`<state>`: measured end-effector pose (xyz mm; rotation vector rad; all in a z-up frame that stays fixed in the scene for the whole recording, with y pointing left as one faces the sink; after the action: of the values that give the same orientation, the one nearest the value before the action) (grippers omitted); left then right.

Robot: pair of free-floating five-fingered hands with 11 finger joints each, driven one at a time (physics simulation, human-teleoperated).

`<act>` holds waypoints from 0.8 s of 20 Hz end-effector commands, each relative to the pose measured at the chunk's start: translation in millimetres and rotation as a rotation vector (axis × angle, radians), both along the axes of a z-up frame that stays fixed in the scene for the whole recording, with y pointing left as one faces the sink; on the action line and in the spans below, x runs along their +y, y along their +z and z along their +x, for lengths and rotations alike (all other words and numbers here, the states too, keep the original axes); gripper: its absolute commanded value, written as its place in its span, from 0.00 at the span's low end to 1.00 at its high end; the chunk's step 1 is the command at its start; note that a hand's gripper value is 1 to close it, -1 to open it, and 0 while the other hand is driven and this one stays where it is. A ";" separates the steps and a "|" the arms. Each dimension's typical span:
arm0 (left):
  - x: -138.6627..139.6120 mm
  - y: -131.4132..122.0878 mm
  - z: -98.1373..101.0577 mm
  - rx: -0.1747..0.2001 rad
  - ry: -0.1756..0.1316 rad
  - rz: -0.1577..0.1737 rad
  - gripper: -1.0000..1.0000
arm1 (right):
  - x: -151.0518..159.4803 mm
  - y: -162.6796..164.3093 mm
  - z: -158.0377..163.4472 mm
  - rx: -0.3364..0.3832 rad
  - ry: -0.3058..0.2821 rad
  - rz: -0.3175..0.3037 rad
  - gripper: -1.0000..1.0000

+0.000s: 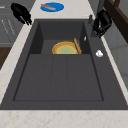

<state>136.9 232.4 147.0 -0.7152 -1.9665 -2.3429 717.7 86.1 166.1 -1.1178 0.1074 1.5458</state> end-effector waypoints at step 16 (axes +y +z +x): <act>0.0 0.0 0.0 0.000 0.000 0.000 0.50 | -4.5 -3.6 -13.9 0.003 -0.003 0.395 0.00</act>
<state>136.9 232.4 147.0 -0.7152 -1.9665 -2.3429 709.4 81.5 162.7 -0.8650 -0.0944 1.5277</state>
